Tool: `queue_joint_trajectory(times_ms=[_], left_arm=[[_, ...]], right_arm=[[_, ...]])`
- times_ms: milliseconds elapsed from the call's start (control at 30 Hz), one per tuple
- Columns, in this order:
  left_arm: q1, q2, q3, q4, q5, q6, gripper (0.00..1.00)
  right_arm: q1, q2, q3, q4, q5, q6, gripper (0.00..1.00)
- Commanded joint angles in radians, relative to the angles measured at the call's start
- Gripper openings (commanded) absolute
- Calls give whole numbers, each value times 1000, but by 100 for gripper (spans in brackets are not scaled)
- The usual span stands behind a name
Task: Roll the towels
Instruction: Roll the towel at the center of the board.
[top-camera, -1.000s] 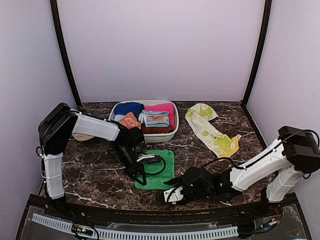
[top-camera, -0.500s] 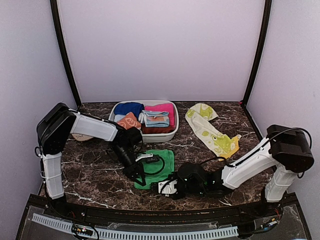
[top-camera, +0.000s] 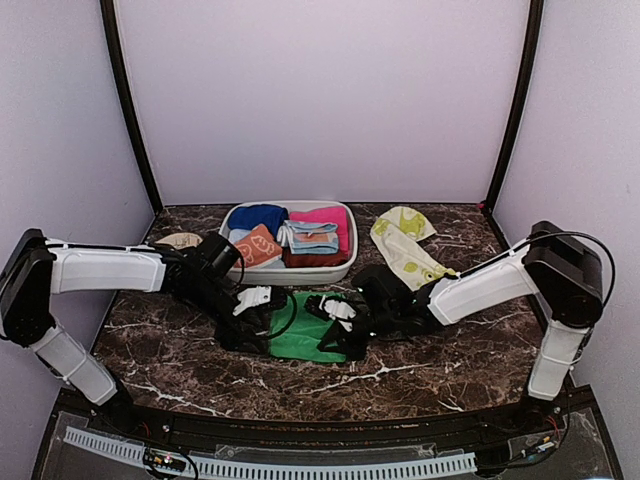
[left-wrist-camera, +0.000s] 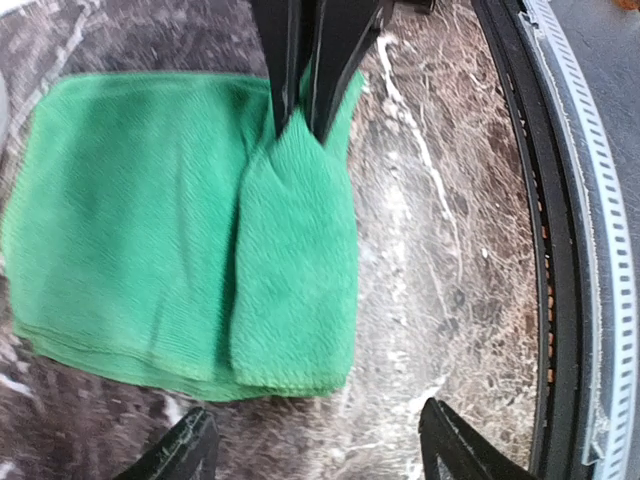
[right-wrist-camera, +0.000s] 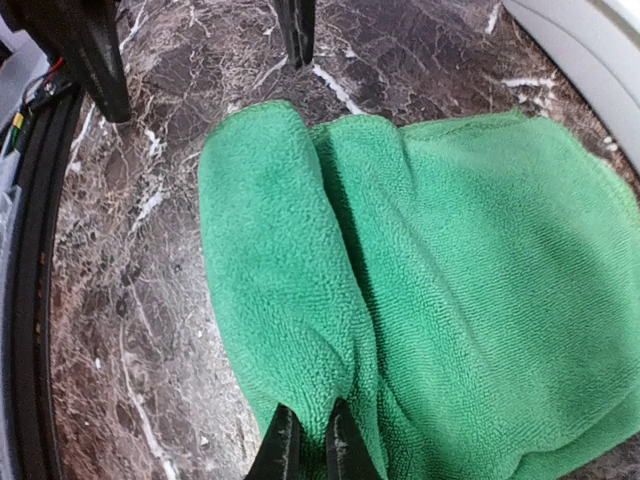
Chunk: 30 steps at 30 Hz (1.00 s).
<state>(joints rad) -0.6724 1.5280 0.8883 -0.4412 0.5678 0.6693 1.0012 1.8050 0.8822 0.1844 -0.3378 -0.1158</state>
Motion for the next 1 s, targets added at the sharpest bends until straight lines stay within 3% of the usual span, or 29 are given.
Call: queue_joint_trajectory(times_ms=[0, 100, 300, 700, 967], left_arm=[[-19, -32, 5, 44, -44, 44, 72], [-72, -16, 25, 28, -64, 66, 71], [-177, 49, 48, 66, -163, 125, 72], [-211, 148, 64, 195, -315, 229, 69], [-219, 200, 31, 253, -395, 264, 63]], right_arm=[[-60, 114, 119, -251, -220, 142, 0], [-102, 184, 180, -320, -306, 197, 0], [-156, 257, 191, -302, -469, 312, 0], [-189, 284, 216, -346, -497, 335, 0], [-196, 290, 229, -345, -527, 344, 0]])
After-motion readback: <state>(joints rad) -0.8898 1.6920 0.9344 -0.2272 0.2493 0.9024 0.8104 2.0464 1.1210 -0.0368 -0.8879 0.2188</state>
